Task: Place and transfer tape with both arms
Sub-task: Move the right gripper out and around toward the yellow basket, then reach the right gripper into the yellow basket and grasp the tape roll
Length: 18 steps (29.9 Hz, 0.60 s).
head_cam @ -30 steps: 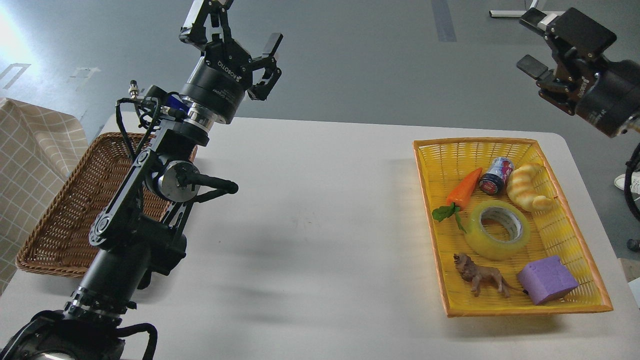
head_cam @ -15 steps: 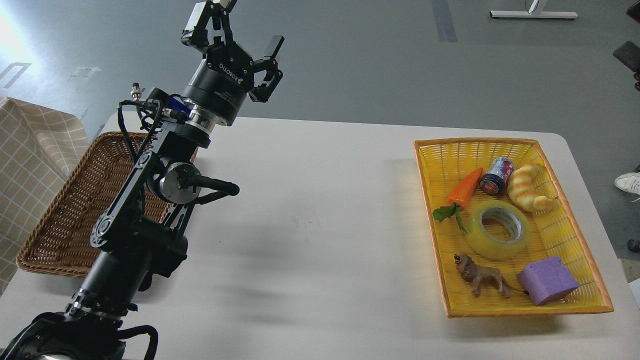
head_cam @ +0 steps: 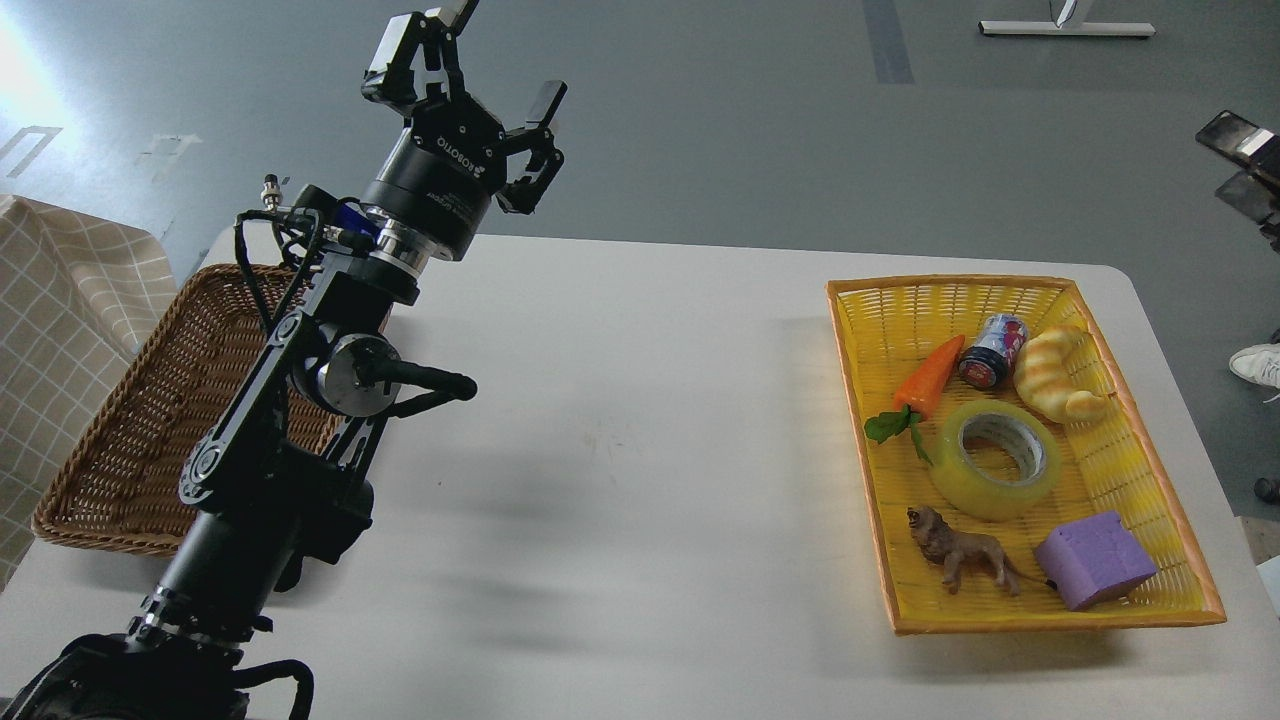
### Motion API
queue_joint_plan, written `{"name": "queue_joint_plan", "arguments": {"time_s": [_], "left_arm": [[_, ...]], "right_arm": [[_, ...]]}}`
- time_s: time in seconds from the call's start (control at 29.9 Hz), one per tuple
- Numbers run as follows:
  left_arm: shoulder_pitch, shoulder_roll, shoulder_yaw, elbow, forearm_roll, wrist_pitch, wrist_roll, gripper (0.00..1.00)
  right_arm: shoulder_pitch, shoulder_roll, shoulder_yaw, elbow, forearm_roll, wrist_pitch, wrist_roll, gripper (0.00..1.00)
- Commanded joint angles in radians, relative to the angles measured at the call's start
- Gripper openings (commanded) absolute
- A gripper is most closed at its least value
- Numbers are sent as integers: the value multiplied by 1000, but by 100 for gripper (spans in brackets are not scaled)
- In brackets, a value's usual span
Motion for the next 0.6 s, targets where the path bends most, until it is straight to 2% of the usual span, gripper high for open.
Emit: {"name": "queue_joint_plan", "arguments": {"time_s": [0.0,0.2,0.3,0.43,0.57], "left_arm": [[4,0,0,0,0,0,1,99],[4,-1,0,0,1,0,1,99],[4,-1,0,0,1,1,1,99],[4,-3,-2,0,1,1,-1,99],[9,-3,-2,0,1,1,-1,99]], "right_arm": [[-17,3,-75,1,-181,0,21,98],[-17,68,-126,-17,-496,0,21,97],[-17,98,-138,-37,-558,0,21,96],[-17,128,-142,-104,-590,0,21,86],[-17,138,-149,-140,-592,0,21,86]]}}
